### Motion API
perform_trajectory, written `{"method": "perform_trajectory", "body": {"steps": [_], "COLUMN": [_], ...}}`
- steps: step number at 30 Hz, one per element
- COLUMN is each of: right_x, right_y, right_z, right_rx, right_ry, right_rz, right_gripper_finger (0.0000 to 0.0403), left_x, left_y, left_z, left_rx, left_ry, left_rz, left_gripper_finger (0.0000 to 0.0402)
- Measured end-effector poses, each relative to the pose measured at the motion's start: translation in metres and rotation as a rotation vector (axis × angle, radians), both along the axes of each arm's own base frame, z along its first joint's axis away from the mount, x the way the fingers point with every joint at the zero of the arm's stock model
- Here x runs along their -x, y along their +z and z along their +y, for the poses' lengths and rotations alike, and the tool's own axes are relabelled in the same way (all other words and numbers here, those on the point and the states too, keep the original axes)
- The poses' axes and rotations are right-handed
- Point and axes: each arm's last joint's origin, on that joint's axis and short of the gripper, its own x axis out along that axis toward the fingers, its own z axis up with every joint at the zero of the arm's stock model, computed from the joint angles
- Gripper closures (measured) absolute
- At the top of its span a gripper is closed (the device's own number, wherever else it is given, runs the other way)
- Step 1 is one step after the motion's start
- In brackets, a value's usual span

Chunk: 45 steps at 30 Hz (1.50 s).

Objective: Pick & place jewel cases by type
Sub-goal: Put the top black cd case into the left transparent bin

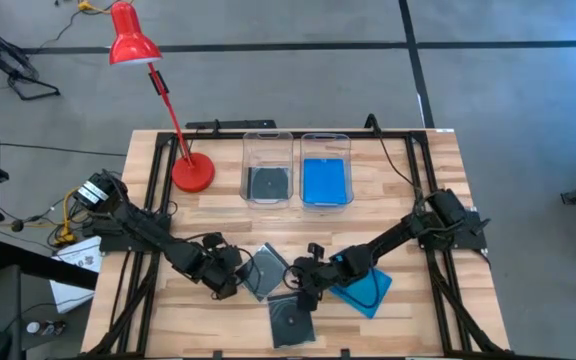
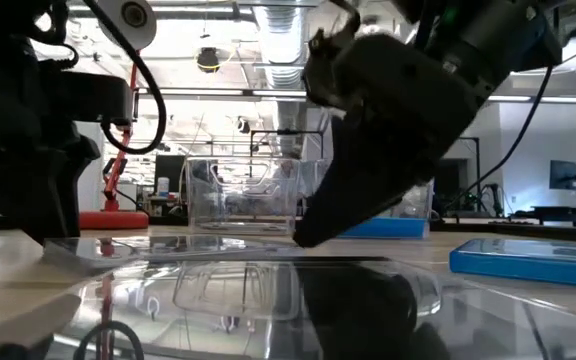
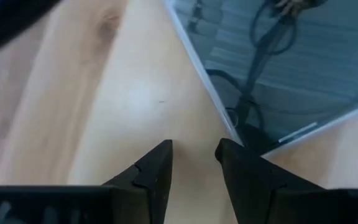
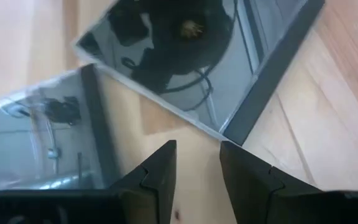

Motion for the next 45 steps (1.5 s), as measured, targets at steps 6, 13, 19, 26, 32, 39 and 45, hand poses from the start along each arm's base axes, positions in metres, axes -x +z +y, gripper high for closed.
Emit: {"method": "perform_trajectory", "body": {"steps": [6, 13, 19, 26, 32, 39, 45], "right_x": [-0.003, -0.004, -0.010, -0.019, -0.026, -0.033, -0.027], "right_y": [-0.003, -0.007, -0.006, -0.005, -0.004, -0.001, -0.006], "right_z": [-0.007, -0.017, -0.031, -0.054, -0.075, -0.091, -0.090], "right_rx": [0.000, 0.009, 0.002, 0.003, -0.016, -0.049, -0.030], "right_ry": [-0.026, -0.049, -0.078, -0.113, -0.129, -0.124, -0.136], "right_rz": [0.010, 0.041, 0.041, 0.019, 0.000, -0.036, 0.041], "right_gripper_finger": [0.0285, 0.0285, 0.0285, 0.0285, 0.0285, 0.0285, 0.0285], "left_x": [-0.002, -0.001, -0.001, -0.002, -0.002, -0.002, 0.011], "left_y": [0.002, 0.004, 0.005, 0.005, 0.005, 0.005, 0.001], "left_z": [-0.009, -0.021, -0.025, -0.024, -0.024, -0.024, -0.017], "left_rx": [0.064, 0.095, 0.093, 0.079, 0.068, 0.069, 0.040], "left_ry": [-0.044, -0.081, -0.087, -0.079, -0.075, -0.075, 0.024], "left_rz": [-0.043, -0.098, -0.128, -0.140, -0.145, -0.143, -0.015], "left_gripper_finger": [0.0269, 0.0269, 0.0269, 0.0269, 0.0269, 0.0269, 0.0269]}}
